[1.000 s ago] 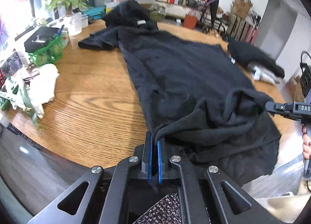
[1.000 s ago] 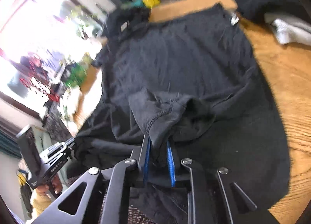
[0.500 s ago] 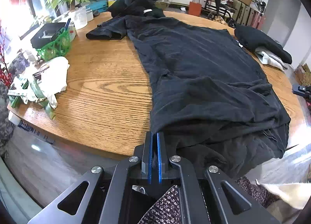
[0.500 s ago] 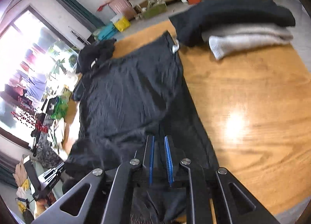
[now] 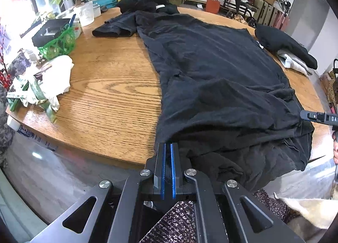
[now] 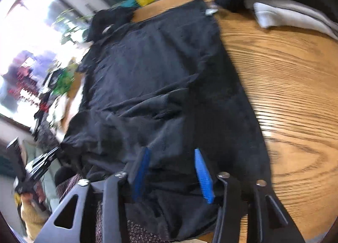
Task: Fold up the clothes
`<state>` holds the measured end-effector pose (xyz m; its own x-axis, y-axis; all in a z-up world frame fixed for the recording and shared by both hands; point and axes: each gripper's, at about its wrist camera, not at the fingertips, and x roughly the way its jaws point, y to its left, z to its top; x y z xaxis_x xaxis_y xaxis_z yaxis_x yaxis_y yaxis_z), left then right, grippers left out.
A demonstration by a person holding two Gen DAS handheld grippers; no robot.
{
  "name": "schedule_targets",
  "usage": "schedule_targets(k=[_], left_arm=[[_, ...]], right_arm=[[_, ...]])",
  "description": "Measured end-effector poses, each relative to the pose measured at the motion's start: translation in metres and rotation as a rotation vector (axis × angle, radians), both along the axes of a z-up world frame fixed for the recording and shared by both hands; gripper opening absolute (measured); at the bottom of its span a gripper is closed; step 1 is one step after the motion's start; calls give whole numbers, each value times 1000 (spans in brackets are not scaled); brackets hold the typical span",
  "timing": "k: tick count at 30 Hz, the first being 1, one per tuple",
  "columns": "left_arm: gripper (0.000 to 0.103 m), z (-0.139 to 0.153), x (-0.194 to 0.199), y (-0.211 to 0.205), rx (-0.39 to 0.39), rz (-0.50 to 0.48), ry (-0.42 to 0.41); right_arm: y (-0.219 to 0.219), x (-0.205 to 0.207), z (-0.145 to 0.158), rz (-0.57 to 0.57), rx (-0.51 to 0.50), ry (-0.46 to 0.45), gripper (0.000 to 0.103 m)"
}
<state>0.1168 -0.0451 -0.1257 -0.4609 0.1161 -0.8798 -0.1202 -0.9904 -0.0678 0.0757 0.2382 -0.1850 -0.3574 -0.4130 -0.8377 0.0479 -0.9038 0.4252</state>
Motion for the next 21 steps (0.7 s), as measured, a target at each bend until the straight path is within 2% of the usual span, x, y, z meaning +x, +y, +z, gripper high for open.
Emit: schedule_targets(k=[4,7,10,12,14,15,16,21], left_arm=[[4,-1,-1,4,7,-12,-11],[5,0,-2,5,2,-20,-7],[5,0,-2,7,-9,-33,-5],[6,-2,-3,7,-17,-38,-7],[6,-3,-3,8,-22,-43,-11],[7,-4,-3,8,-23,-45,-13],[7,-4,-2,9,-26,-47,-14],[9,-2,-1,8,-33,-57,-14]], right_arm=[[-15,2,8,74,-35,30,13],[-6,0,29,30,-78,88,8],[14,-2,57,-33,-134,158,8],[24,-3,74,-65,-109,198,8],[27,-3,77,-67,-71,200,17],[27,-3,75,-62,-60,187,31],[24,-3,69,-53,-52,161,37],[7,-1,25,4,18,27,37]])
